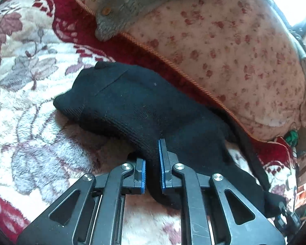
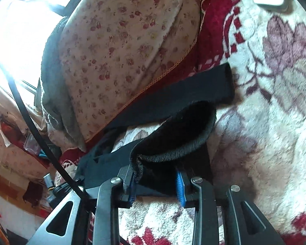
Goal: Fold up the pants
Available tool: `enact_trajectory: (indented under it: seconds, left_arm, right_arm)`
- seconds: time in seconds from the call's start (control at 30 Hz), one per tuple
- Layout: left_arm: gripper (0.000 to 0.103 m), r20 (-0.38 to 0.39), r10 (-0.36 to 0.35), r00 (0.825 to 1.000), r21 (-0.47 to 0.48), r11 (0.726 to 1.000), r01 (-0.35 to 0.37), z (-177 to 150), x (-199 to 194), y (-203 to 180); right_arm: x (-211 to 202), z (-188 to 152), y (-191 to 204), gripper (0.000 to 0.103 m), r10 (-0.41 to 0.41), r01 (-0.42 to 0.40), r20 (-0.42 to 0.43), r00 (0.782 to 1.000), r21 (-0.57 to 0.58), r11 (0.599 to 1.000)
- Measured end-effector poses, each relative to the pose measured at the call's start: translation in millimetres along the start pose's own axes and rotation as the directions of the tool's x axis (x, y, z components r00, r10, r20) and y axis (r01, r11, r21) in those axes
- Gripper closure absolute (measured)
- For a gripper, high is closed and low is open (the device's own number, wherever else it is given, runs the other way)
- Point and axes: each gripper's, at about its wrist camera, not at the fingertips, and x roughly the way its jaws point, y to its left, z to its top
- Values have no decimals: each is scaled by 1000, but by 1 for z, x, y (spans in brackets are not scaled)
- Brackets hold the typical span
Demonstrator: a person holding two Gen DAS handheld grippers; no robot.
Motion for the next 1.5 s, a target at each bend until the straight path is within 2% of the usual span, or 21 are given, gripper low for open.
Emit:
enact_trajectory:
  seconds: [0.1, 0.17, 0.3, 0.53, 0.63, 0.73, 0.8, 0.9, 1.03, 1.13, 1.17, 1.2, 1.23, 1.3, 1.37, 1.5]
  left_arm:
    - [94, 7, -29, 1000, 9, 1000, 29, -2, -14, -1]
    - [94, 10, -45, 999, 15, 999, 45, -4, -25, 0]
    - [94, -4, -68, 998, -20, 998, 67, -12, -41, 14]
    - [94, -24, -40, 999, -21, 999, 40, -41, -73, 41]
    - [94, -45, -24, 999, -14, 1000, 24, -53, -69, 49]
    - [90, -77, 4, 997, -12, 1000, -5, -60, -57, 56]
    - [75, -56, 47, 997, 17, 999, -46, -60, -61, 55]
    - [71, -5, 97, 995, 67, 993, -96, -57, -75, 53]
    - [68, 69, 170, 983, 117, 977, -177, -44, -99, 55]
    - [68, 86, 158, 984, 124, 978, -168, -29, -107, 54]
    - [64, 91, 143, 986, 126, 980, -154, -23, -107, 51]
    - [54, 89, 128, 988, 128, 982, -139, -16, -105, 48]
    - [50, 85, 114, 990, 127, 984, -124, -11, -103, 45]
    - [50, 64, 65, 996, 117, 990, -72, -1, -96, 38]
    - [50, 33, 39, 999, 115, 992, -43, 10, -83, 32]
    - [50, 60, 89, 994, 135, 986, -96, 31, -65, 24]
  right_arm:
    - [-17, 2, -12, 71, -76, 75, 46, 996, 27, 997]
    - [-25, 4, -21, 61, -105, 101, 62, 993, 58, 993]
    - [-31, 2, -38, 59, -154, 150, 37, 987, 95, 984]
    - [-42, 7, -45, 59, -190, 180, 66, 980, 126, 975]
    - [-47, 10, -40, 58, -195, 182, 94, 976, 134, 974]
    - [-41, 11, -31, 57, -171, 162, 77, 982, 114, 980]
    - [-30, 9, -21, 57, -156, 151, 45, 987, 88, 985]
    - [-12, 8, -2, 56, -122, 122, -1, 992, 33, 992]
    - [8, 5, 26, 54, -97, 94, -29, 995, -68, 993]
    - [29, 5, 47, 54, -48, 40, -67, 997, -115, 992]
    - [39, 5, 58, 54, -30, 18, -85, 996, -139, 990]
    - [46, 4, 65, 54, -19, 4, -97, 995, -154, 988]
    - [54, 4, 74, 54, -5, -15, -111, 994, -172, 985]
    - [73, 4, 98, 54, 38, -68, -141, 989, -220, 973]
    - [93, 2, 126, 54, 60, -109, -176, 983, -285, 952]
    - [138, -8, 188, 50, 55, -170, -256, 965, -451, 876]
